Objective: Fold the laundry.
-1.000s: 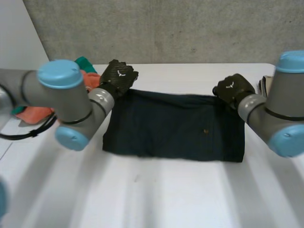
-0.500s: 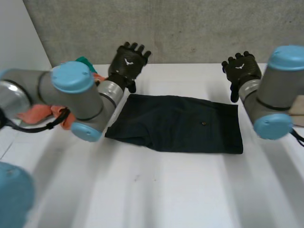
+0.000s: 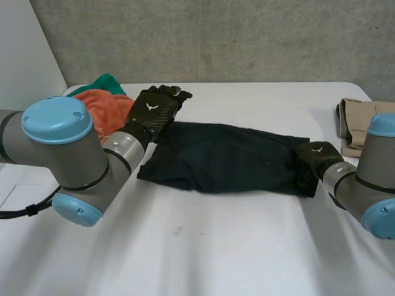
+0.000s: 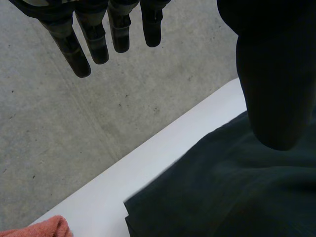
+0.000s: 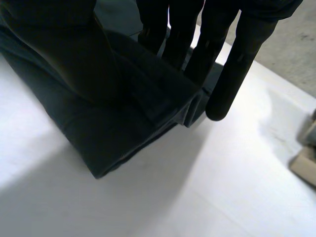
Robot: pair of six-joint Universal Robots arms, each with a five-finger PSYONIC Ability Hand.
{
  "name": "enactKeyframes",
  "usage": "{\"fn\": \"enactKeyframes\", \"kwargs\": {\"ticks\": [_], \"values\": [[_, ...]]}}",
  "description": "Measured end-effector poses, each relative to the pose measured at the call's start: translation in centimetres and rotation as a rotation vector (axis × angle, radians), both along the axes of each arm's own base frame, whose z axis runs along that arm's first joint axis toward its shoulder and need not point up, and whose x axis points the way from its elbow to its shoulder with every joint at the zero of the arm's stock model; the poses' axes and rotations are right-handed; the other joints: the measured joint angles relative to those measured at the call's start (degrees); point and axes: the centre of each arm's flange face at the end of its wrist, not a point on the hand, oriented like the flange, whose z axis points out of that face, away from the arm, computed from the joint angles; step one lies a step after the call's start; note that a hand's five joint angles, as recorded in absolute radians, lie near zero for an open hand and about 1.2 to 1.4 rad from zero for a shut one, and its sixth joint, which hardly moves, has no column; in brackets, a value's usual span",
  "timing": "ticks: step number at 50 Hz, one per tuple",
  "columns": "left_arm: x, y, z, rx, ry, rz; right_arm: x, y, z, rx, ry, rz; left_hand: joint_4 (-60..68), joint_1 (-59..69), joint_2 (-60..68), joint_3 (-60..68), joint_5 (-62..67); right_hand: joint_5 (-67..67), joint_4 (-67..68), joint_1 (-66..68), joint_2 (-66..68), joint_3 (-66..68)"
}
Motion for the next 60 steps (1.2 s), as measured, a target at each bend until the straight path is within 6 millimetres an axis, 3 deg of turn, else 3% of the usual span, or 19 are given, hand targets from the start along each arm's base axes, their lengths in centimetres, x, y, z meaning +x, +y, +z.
{"fn": "enactKeyframes", "kwargs": {"ticks": [5,7,11,12,16,19,23,24,28,30,32,33,34,36,40,46,48,53,60], "values": [[0.2,0.3,0.5,-0.008,0.002,-0.001,-1.3,-0.6,1.7,-0.089,0.046,-0.02,0.0,0.0,0.0,0.0,0.0,3.08,4.54,0.56,1.53,2.77],[0.3,0.6,1.0,-0.016,0.006,-0.001,-2.7,-1.0,3.7,-0.163,0.1,-0.037,0.0,0.0,0.0,0.0,0.0,3.09,4.62,0.59,1.53,2.77],[0.5,0.8,1.6,-0.025,0.012,0.0,-4.1,-1.2,5.5,-0.229,0.182,-0.047,0.0,0.0,0.0,0.0,0.0,3.89,4.63,2.0,1.53,2.77],[0.8,1.1,2.1,-0.032,0.016,0.003,-4.9,-1.5,6.7,-0.281,0.283,-0.043,0.0,0.0,0.0,0.0,0.0,4.27,4.65,2.0,1.53,2.77],[1.1,1.5,2.5,-0.038,0.019,0.006,-4.7,-1.7,7.9,-0.353,0.43,0.003,0.0,0.0,0.0,0.0,0.0,4.27,4.68,2.0,1.53,2.77],[1.4,1.7,2.7,-0.038,0.019,0.008,-2.0,-1.0,8.7,-0.426,0.504,0.101,0.0,0.0,0.0,0.0,0.0,4.27,4.72,2.0,1.53,2.77],[1.5,1.9,2.8,-0.038,0.019,0.01,4.9,2.1,8.5,-0.539,0.478,0.359,0.0,0.0,0.0,0.0,0.0,5.1,4.81,2.0,1.53,3.71],[1.6,1.9,2.8,-0.039,0.02,0.012,7.3,3.7,8.0,-0.565,0.45,0.469,0.0,0.0,0.0,0.0,0.0,5.32,4.81,2.0,1.53,3.81],[1.6,1.8,3.0,-0.044,0.023,0.015,12.2,8.1,5.2,-0.568,0.376,0.743,0.0,0.0,0.0,0.0,0.0,1.65,-1.38,0.22,-3.27,-1.95],[1.6,1.7,3.2,-0.051,0.026,0.019,13.5,9.7,3.8,-0.545,0.354,0.835,0.0,0.0,0.0,0.0,0.0,-20.24,-22.24,-20.93,-25.82,-24.06],[1.5,1.5,3.5,-0.059,0.031,0.021,13.9,10.3,3.1,-0.525,0.345,0.873,0.0,0.0,0.0,0.0,0.0,-27.07,-29.13,-26.83,-31.69,-29.82],[1.5,1.4,3.8,-0.068,0.035,0.022,14.1,10.7,2.8,-0.511,0.338,0.889,0.0,0.0,0.0,0.0,0.0,-41.45,-44.21,-41.3,-46.35,-44.66],[1.4,1.3,4.1,-0.076,0.04,0.024,14.2,10.9,2.7,-0.499,0.329,0.893,0.0,0.0,0.0,0.0,0.0,-46.01,-48.81,-45.43,-50.74,-49.52],[1.2,1.0,4.8,-0.094,0.051,0.025,14.0,10.9,3.3,-0.483,0.3,0.876,0.0,0.0,0.0,0.0,0.0,-48.93,-51.57,-46.41,-52.6,-52.02],[0.6,0.0,6.4,-0.134,0.09,0.024,12.5,9.9,6.9,-0.416,0.115,0.741,0.0,0.0,0.0,0.0,0.0,-49.01,-52.16,-46.41,-52.6,-52.45],[-1.5,-1.3,7.7,-0.148,0.151,-0.004,8.7,7.5,12.9,-0.256,-0.327,0.459,0.0,0.0,0.0,0.0,0.0,-49.01,-52.16,-46.41,-52.6,-52.45],[-2.5,-1.2,7.5,-0.137,0.156,-0.024,7.4,6.7,13.8,-0.226,-0.4,0.392,0.0,0.0,0.0,0.0,0.0,-49.01,-52.16,-46.41,-52.6,-52.45],[-6.7,0.1,4.9,-0.061,0.131,-0.112,3.1,3.4,14.2,-0.15,-0.454,0.182,0.0,0.0,0.0,0.0,0.0,-49.01,-52.16,-46.41,-52.6,-52.45],[-9.9,1.9,-0.5,0.063,0.044,-0.168,1.6,0.5,11.3,-0.068,-0.37,0.087,0.0,0.0,0.0,0.0,0.0,-49.01,-52.16,-46.41,-52.6,-52.45]]}}
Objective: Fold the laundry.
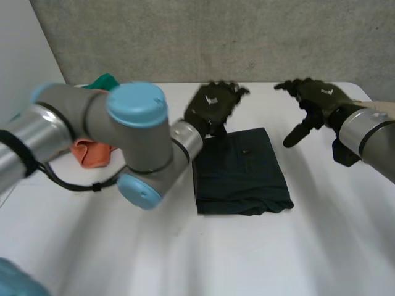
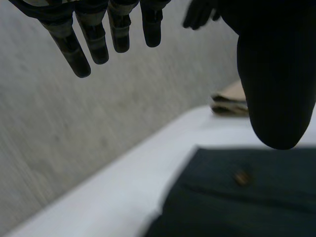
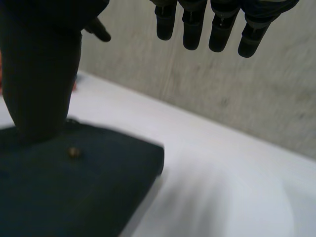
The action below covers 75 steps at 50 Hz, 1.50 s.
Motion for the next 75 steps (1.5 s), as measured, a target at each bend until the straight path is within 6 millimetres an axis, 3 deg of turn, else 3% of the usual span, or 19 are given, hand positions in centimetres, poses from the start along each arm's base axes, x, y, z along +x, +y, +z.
{"fn": "enactKeyframes", "kwargs": {"ticks": [6,10,15,19,23,27,30,34,35,38,39,43,49,57,64,66,68,71,75], "values": [[0.3,0.0,-5.0,0.11,-0.121,0.066,0.6,-1.8,-4.7,0.118,0.063,0.021,0.0,0.0,0.0,0.0,0.0,0.0,0.0,0.0,0.0,0.0],[1.4,-0.3,-6.8,0.165,-0.194,0.112,0.9,-2.3,-7.7,0.194,0.085,0.043,0.0,0.0,0.0,0.0,0.0,0.0,0.0,0.0,0.0,0.0],[2.9,-0.4,-7.9,0.217,-0.295,0.141,1.0,-2.5,-10.2,0.249,0.156,0.064,0.0,0.0,0.0,0.0,0.0,0.0,0.0,-0.16,0.0,-0.01],[3.6,0.0,-7.9,0.238,-0.357,0.138,0.5,-2.6,-10.6,0.226,0.25,0.068,0.0,0.0,0.0,0.0,0.0,0.0,0.0,-1.26,-0.11,0.0],[3.8,0.2,-5.9,0.219,-0.351,0.131,0.2,-2.6,-9.4,0.165,0.328,0.058,0.0,0.0,-0.01,0.0,0.0,0.0,0.0,-1.62,-0.11,0.0],[4.0,0.5,-1.9,0.159,-0.287,0.126,0.2,-1.8,-6.8,0.071,0.375,0.044,0.0,0.0,-0.01,0.0,0.0,0.0,0.0,-1.62,-0.11,-0.01],[4.1,0.9,2.4,0.084,-0.196,0.112,1.1,0.0,-4.4,-0.027,0.382,0.056,0.0,0.0,-0.01,0.0,0.0,0.0,0.0,-1.62,-0.11,0.0],[4.3,1.5,6.3,0.012,-0.094,0.082,2.4,2.7,-3.0,-0.12,0.378,0.095,0.0,0.0,-0.01,0.0,0.0,-0.01,0.0,-1.62,-0.11,0.0],[4.5,1.8,7.7,-0.012,-0.055,0.066,3.0,4.2,-2.9,-0.154,0.377,0.119,0.0,0.0,-0.01,0.0,0.0,0.0,0.0,-1.62,-0.11,0.0],[5.0,2.6,10.1,-0.045,0.02,-0.001,4.0,7.5,-3.8,-0.206,0.375,0.177,0.0,0.0,-0.01,0.0,0.0,-0.01,0.0,-1.62,-0.11,0.0],[5.0,2.6,10.1,-0.045,0.02,-0.001,4.0,7.5,-3.8,-0.206,0.375,0.177,0.0,0.0,-0.01,0.0,0.0,-0.01,0.0,-1.62,-0.11,0.0],[5.5,3.7,11.3,-0.02,0.072,-0.169,4.7,11.1,-6.7,-0.22,0.38,0.232,0.0,0.0,-0.01,0.0,0.0,0.0,0.0,-1.62,-0.11,0.0],[6.1,5.1,10.8,0.072,0.093,-0.389,5.2,12.4,-10.7,-0.211,0.411,0.221,0.0,0.0,-0.01,0.0,0.0,0.0,0.0,-1.62,-0.11,0.0],[6.7,5.8,9.9,0.138,0.092,-0.462,6.3,9.7,-14.1,-0.279,0.432,0.137,0.0,0.0,-0.01,0.0,0.0,-0.01,0.0,-1.62,-0.11,0.0],[6.7,5.9,9.5,0.148,0.086,-0.448,7.4,7.4,-14.0,-0.353,0.407,0.103,0.0,0.0,-0.01,0.0,0.0,1.32,1.51,0.46,1.88,2.15],[6.7,5.8,9.4,0.148,0.085,-0.444,7.9,6.6,-13.6,-0.374,0.393,0.099,0.0,0.0,-0.01,0.0,0.0,22.59,25.57,25.59,25.86,25.52],[6.7,5.8,9.4,0.149,0.085,-0.44,8.2,5.9,-13.1,-0.392,0.379,0.098,0.0,0.0,-0.01,0.0,0.0,37.45,43.79,40.79,44.54,43.61],[6.8,5.7,9.4,0.147,0.085,-0.432,8.5,4.7,-12.1,-0.425,0.356,0.09,0.0,0.0,-0.01,0.0,0.0,48.52,55.37,44.74,53.97,54.7],[6.9,5.5,9.8,0.136,0.09,-0.417,8.5,2.4,-9.8,-0.487,0.317,0.059,0.0,0.0,-0.01,0.0,0.0,49.6,56.54,44.74,53.97,54.89]]}}
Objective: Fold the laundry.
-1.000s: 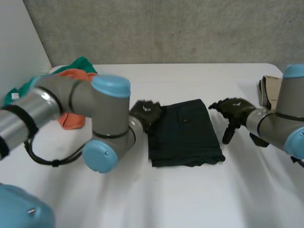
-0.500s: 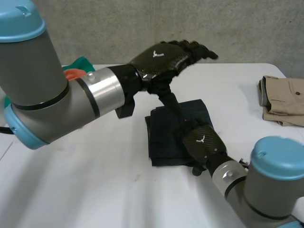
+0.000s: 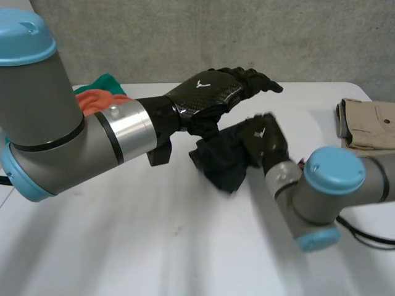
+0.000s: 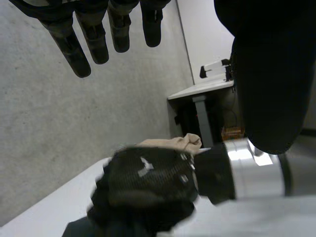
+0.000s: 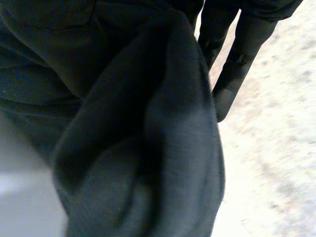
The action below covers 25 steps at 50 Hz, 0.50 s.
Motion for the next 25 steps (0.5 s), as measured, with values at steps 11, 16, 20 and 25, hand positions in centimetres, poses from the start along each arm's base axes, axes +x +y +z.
{"fn": "enactKeyframes", "kwargs": {"ticks": [11,16,20,25], "values": [[0.4,-0.1,3.3,-0.109,0.073,0.055,-6.5,-9.7,12.4,-0.279,-0.179,-0.18,0.0,0.0,0.0,0.0,0.0,0.85,0.39,1.25,0.0,0.0],[0.5,-0.1,4.2,-0.14,0.098,0.067,-13.7,-14.1,15.8,-0.333,-0.223,-0.287,0.0,0.0,0.0,0.0,0.0,0.87,0.51,1.25,0.0,0.0],[0.4,0.0,4.0,-0.136,0.097,0.068,-18.6,-16.6,14.9,-0.304,-0.216,-0.316,0.0,0.0,0.0,0.0,0.0,1.05,0.55,1.25,0.0,0.15],[0.4,0.0,3.1,-0.112,0.083,0.065,-25.1,-19.9,8.7,-0.172,-0.169,-0.302,0.0,0.0,0.0,0.0,0.0,1.12,0.84,1.25,0.0,0.67]]}}
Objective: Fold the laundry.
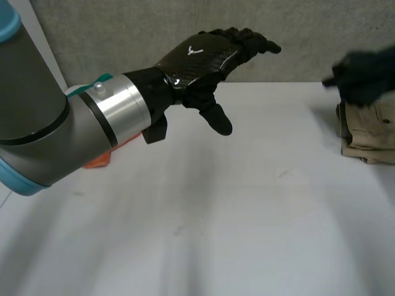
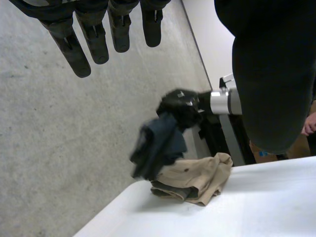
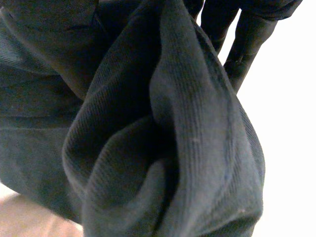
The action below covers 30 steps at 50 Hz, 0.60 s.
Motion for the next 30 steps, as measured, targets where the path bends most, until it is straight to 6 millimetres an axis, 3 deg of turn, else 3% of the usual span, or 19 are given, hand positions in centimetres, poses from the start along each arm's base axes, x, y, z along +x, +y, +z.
{"fn": "enactKeyframes", "kwargs": {"ticks": [4,8,11,13,14,16,17,18,21,26,30], "values": [[-0.1,0.0,-0.9,0.022,-0.014,-0.002,-3.9,-1.4,-6.4,0.118,0.01,0.028,0.0,0.0,0.0,0.0,0.0,0.0,0.0,0.0,0.0,0.0],[-0.1,-0.1,-1.8,0.045,-0.029,-0.002,-6.8,-1.6,-11.0,0.189,0.032,0.025,0.0,0.0,0.0,0.0,0.0,0.0,0.0,0.0,0.0,0.06],[-0.2,-0.2,-2.3,0.057,-0.037,-0.002,-8.5,-1.3,-13.1,0.222,0.068,0.012,0.0,0.0,0.0,0.0,0.0,0.04,0.0,0.0,0.0,0.18],[-0.2,-0.3,-2.5,0.061,-0.04,-0.002,-9.2,-0.9,-13.8,0.244,0.097,0.002,0.0,0.0,0.0,0.0,0.0,-8.77,-9.14,-9.41,-10.34,-10.07],[-0.2,-0.3,-2.6,0.062,-0.04,-0.002,-9.4,-0.7,-13.9,0.253,0.108,-0.001,0.0,0.0,0.0,0.0,0.0,-20.96,-22.58,-21.34,-23.19,-22.4],[-0.2,-0.4,-2.5,0.061,-0.039,-0.001,-9.6,-0.1,-13.5,0.273,0.123,-0.006,0.0,0.0,0.0,0.0,0.0,-38.94,-43.27,-38.97,-42.86,-41.3],[-0.2,-0.4,-2.5,0.06,-0.038,-0.001,-9.6,0.0,-13.3,0.278,0.123,-0.007,0.0,0.0,0.0,0.0,0.0,-40.26,-44.24,-39.63,-43.6,-42.2],[-0.2,-0.4,-2.4,0.058,-0.037,-0.001,-9.6,0.4,-12.5,0.289,0.12,-0.008,0.0,0.0,0.0,0.0,0.0,-45.98,-53.91,-45.51,-50.31,-52.28],[-0.2,-0.3,-2.3,0.054,-0.034,-0.001,-9.4,0.9,-10.9,0.305,0.099,-0.007,0.0,0.0,0.0,0.0,0.0,-49.39,-56.85,-45.84,-53.56,-55.18],[-0.2,-0.1,-1.9,0.045,-0.028,-0.004,-8.9,3.0,-6.3,0.348,0.011,-0.014,0.0,0.0,0.0,0.0,0.0,-50.68,-57.35,-45.84,-53.86,-55.51],[-0.3,0.1,-1.8,0.045,-0.028,-0.008,-9.9,5.1,-3.0,0.38,-0.042,-0.094,0.0,0.0,0.0,0.0,0.0,-50.68,-57.35,-45.84,-53.86,-55.51]]}}
